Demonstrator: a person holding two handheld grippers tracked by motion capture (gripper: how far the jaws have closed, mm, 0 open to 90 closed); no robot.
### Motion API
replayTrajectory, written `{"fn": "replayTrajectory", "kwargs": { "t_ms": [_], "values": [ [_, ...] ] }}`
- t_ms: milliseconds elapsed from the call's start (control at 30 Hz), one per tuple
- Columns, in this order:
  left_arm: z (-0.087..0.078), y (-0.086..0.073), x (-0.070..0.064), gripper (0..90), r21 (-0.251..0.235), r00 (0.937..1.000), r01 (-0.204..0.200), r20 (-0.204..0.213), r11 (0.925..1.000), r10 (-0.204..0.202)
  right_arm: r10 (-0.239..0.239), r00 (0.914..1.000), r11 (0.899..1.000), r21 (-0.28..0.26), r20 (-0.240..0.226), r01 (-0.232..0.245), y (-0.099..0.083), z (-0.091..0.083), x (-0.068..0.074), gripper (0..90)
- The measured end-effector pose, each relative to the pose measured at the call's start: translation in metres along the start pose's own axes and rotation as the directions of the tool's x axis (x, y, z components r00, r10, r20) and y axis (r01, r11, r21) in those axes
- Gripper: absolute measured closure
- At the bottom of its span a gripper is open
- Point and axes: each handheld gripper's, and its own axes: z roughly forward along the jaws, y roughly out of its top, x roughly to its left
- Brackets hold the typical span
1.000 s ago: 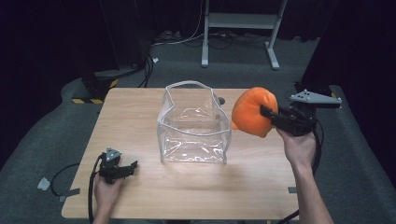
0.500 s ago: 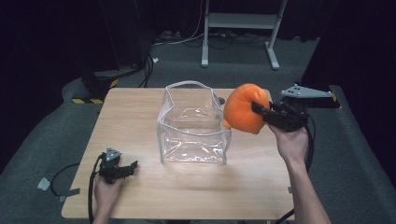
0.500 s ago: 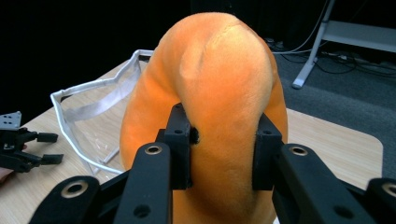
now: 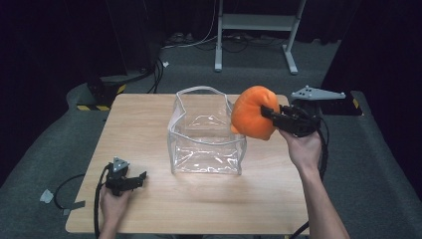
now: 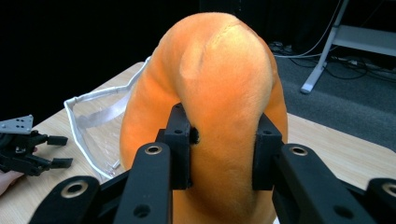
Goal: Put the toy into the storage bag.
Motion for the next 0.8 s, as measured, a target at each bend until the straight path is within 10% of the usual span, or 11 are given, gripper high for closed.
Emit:
{"fn": "replayTrajectory", "kwargs": {
  "t_ms": [800],
  "values": [
    [0.000, 0.000, 0.000, 18.2, 0.000, 1.0000, 0.000, 0.000, 1.0000, 0.000, -0.032, 0.9986, 0.999, 0.005, -0.042, 0.033, 0.013, 0.020, 0.020, 67.3]
  ]
}}
